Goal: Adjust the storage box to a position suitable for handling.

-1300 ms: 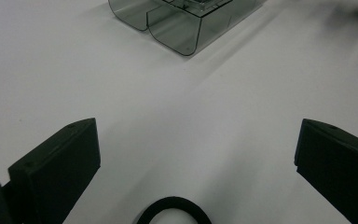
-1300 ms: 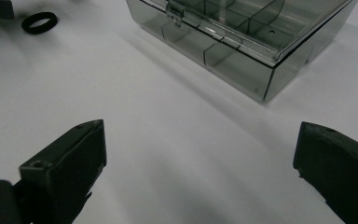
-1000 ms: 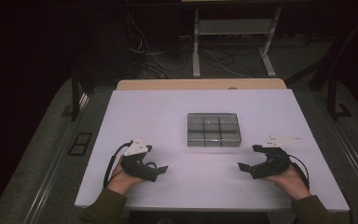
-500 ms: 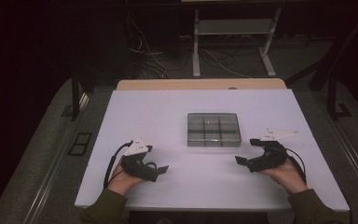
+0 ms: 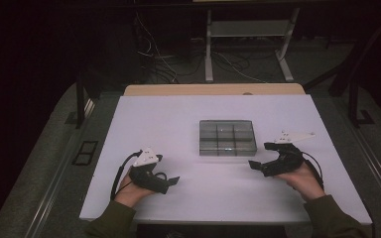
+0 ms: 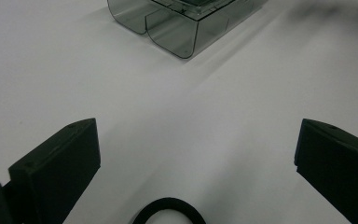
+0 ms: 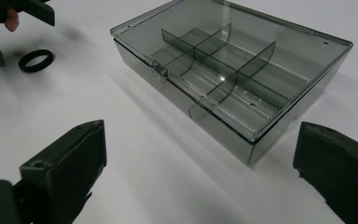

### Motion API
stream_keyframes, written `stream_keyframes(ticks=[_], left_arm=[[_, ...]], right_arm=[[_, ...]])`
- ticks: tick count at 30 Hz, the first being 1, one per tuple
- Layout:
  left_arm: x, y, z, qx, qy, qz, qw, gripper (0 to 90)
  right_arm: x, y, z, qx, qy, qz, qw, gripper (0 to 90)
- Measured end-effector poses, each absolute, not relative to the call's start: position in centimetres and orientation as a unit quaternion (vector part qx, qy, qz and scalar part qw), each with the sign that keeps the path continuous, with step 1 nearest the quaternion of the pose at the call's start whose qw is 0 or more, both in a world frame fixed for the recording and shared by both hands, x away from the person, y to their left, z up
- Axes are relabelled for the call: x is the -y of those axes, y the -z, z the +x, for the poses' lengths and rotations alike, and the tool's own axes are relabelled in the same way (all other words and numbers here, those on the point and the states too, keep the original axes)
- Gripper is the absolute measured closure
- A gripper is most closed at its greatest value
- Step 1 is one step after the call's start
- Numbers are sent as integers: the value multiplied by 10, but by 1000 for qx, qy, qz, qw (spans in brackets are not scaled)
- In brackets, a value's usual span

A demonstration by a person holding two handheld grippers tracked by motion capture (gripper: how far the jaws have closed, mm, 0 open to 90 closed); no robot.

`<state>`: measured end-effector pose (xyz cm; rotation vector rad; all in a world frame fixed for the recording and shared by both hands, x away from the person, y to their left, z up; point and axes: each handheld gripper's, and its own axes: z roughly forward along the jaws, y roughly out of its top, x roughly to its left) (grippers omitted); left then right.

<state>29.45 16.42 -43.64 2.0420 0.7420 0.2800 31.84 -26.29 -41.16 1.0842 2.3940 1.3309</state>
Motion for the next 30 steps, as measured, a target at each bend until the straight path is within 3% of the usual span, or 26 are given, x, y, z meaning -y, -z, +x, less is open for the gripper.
stream_keyframes(ticks=[30], left_arm=[[-165,437,294,-299,-112,828,460,0]], right_arm=[[240,400,358,-806,-456,366,89,24]])
